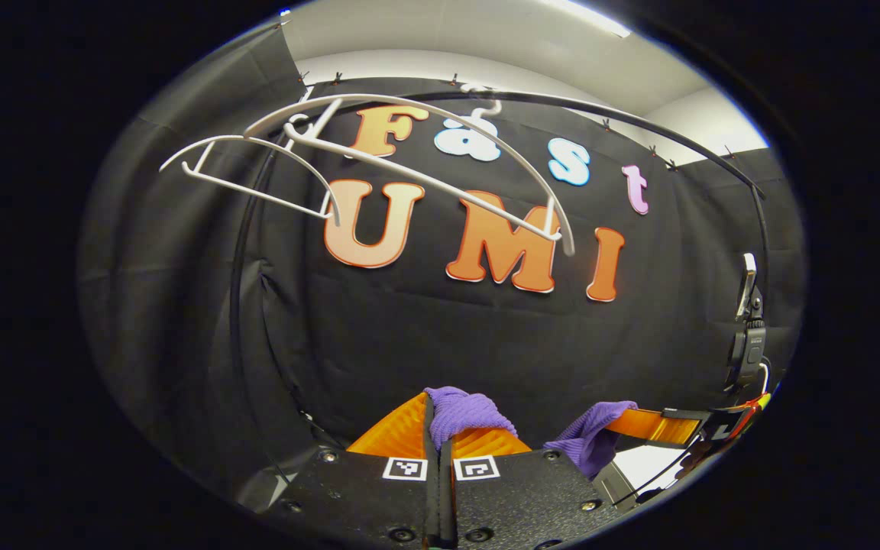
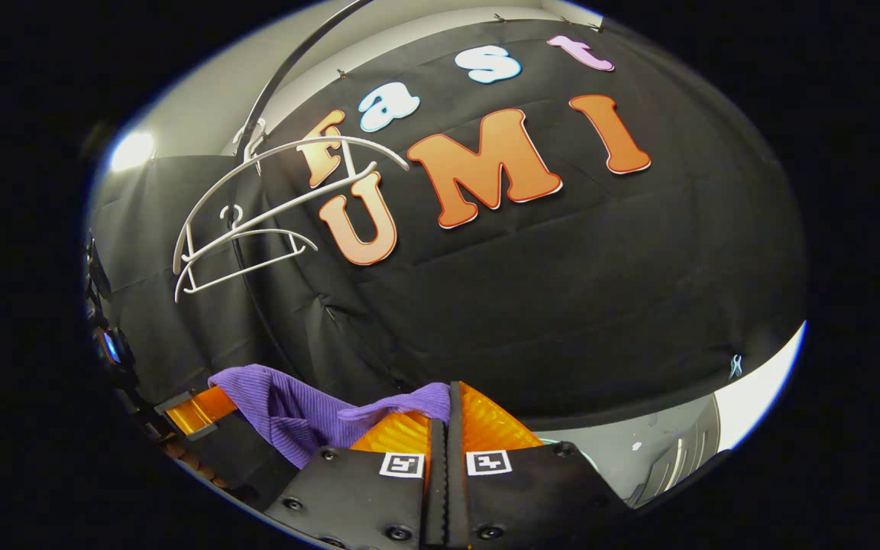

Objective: Grasp the clothes on the hanger with both hands and then place them into the laundry hamper below.

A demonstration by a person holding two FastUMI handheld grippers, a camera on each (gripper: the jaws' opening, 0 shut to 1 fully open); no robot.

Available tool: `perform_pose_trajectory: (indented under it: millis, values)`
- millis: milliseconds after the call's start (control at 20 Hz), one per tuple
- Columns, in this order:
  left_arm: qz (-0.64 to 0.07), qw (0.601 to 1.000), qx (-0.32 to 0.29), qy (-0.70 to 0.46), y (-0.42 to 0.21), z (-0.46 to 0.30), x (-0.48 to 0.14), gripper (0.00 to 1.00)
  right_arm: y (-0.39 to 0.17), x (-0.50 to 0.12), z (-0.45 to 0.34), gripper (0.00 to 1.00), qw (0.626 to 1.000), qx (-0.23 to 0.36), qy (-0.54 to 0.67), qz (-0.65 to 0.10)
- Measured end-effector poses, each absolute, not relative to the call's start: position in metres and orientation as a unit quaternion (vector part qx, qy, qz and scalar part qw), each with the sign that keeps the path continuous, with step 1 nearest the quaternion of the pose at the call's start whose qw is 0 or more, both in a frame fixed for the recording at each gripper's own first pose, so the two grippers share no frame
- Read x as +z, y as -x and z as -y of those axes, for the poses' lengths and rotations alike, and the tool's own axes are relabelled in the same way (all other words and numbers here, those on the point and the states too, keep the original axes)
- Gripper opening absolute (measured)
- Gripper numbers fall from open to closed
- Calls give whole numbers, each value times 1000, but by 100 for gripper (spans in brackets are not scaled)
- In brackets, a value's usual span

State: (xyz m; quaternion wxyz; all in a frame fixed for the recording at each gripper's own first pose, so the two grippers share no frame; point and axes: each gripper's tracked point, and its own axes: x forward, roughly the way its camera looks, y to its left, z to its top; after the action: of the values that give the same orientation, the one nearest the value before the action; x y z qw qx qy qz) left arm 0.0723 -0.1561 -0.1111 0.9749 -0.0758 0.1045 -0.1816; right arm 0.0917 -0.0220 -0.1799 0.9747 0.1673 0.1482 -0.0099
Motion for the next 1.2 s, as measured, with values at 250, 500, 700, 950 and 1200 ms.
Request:
perform_pose_trajectory:
  millis: [250,500,700,950,1200]
  values:
    - [-121,972,-186,72,-62,178,-141,0,-69,-208,24,7,977,-18,-155,-146]
    - [-152,970,-181,50,-43,195,-184,0,-57,-263,38,7,969,-59,-162,-175]
    - [-191,962,-191,29,-41,208,-227,0,-58,-301,46,7,966,-68,-142,-205]
    - [-249,952,-180,5,-42,206,-288,0,-59,-352,63,7,958,-90,-132,-238]
    - [-304,936,-175,5,-42,207,-346,0,-57,-402,72,7,945,-105,-135,-279]
